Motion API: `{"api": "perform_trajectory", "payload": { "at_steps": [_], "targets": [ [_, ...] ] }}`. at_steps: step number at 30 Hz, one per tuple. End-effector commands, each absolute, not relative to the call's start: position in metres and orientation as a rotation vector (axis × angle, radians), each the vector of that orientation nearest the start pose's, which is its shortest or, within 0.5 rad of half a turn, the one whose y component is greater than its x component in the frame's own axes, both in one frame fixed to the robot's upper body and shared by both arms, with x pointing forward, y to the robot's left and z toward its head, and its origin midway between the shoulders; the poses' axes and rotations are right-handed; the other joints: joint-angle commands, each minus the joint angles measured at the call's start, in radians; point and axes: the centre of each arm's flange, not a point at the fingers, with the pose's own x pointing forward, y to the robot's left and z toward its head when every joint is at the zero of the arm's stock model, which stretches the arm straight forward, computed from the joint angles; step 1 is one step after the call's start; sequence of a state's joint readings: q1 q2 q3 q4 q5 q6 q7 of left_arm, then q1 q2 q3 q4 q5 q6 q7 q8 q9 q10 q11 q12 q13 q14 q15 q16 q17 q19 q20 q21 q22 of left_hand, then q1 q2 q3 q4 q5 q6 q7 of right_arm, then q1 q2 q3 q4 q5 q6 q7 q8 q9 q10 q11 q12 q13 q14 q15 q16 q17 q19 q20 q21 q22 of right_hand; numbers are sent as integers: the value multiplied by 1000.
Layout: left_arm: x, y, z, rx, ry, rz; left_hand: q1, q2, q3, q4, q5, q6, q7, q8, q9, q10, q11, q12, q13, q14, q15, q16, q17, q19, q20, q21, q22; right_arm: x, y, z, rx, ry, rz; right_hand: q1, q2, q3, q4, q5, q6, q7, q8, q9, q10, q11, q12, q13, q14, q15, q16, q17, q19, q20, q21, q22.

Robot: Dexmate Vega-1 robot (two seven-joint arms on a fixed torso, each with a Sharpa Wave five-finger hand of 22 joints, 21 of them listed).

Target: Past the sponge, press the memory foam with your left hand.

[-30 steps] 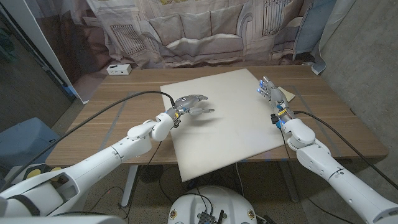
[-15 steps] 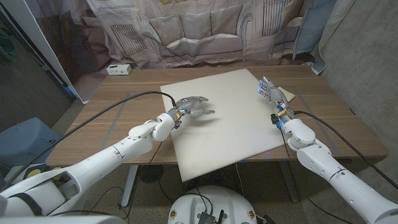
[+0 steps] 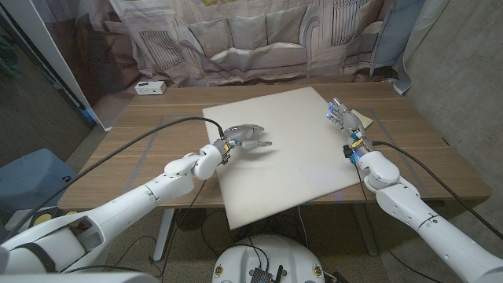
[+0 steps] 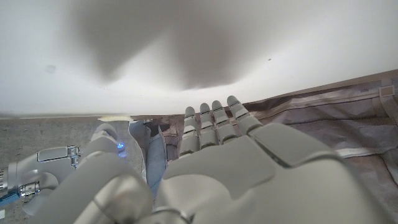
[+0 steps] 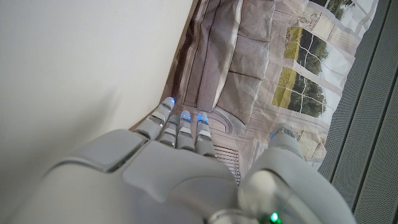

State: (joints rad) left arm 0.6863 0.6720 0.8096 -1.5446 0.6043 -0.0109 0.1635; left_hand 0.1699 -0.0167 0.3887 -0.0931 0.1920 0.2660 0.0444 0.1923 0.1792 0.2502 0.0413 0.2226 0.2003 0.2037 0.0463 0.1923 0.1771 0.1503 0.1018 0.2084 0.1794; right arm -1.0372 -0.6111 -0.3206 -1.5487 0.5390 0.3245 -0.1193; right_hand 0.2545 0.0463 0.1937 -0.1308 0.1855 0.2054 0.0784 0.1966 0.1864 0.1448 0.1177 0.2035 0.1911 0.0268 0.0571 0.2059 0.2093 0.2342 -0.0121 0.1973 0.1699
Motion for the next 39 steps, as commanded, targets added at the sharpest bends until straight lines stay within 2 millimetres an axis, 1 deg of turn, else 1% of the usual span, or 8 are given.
{"api": "perform_trajectory", "payload": {
  "at_steps": [1, 17, 25, 39],
  "targets": [
    [629, 143, -50, 1448, -759, -174, 4, 10, 2, -6, -1, 0, -2, -1, 3, 2, 3, 0, 2, 3, 3, -3, 2, -2, 8, -3, 2, 595, -299, -47, -53, -657, 125, 6, 1, 5, -7, -2, 7, -1, 4, 2, 10, 4, 3, 3, 7, 8, 7, 2, 1, 5, -3, 2],
    [633, 140, -53, 1468, -724, -197, 9, 18, 5, -7, -1, 2, -2, -1, 3, 2, 3, -1, 2, 4, 2, -3, 2, -2, 9, -4, 2, 595, -300, -52, -48, -648, 120, 9, 4, 6, -7, -2, 10, -2, 4, 2, 12, 4, 3, 3, 10, 9, 7, 2, 5, 9, -2, 2],
    [635, 136, -59, 1486, -699, -216, 10, 20, 6, -8, -2, 2, -3, -1, 3, 3, 1, -1, 2, 6, 0, -2, 2, -2, 10, -4, 2, 594, -301, -52, -48, -648, 117, 10, 5, 7, -8, -3, 11, -2, 4, 2, 13, 4, 2, 3, 10, 10, 7, 2, 6, 10, -1, 2],
    [639, 129, -66, 1531, -675, -251, 11, 23, 7, -10, -3, 5, -3, 0, 3, 4, 2, -1, 3, 10, -2, -1, 2, 15, 23, 2, 2, 589, -300, -49, -63, -646, 126, 11, 6, 6, -7, -4, 13, -2, 4, 2, 19, 7, 4, 3, 23, 14, 11, 2, 14, 14, 1, 2]
  ]
}}
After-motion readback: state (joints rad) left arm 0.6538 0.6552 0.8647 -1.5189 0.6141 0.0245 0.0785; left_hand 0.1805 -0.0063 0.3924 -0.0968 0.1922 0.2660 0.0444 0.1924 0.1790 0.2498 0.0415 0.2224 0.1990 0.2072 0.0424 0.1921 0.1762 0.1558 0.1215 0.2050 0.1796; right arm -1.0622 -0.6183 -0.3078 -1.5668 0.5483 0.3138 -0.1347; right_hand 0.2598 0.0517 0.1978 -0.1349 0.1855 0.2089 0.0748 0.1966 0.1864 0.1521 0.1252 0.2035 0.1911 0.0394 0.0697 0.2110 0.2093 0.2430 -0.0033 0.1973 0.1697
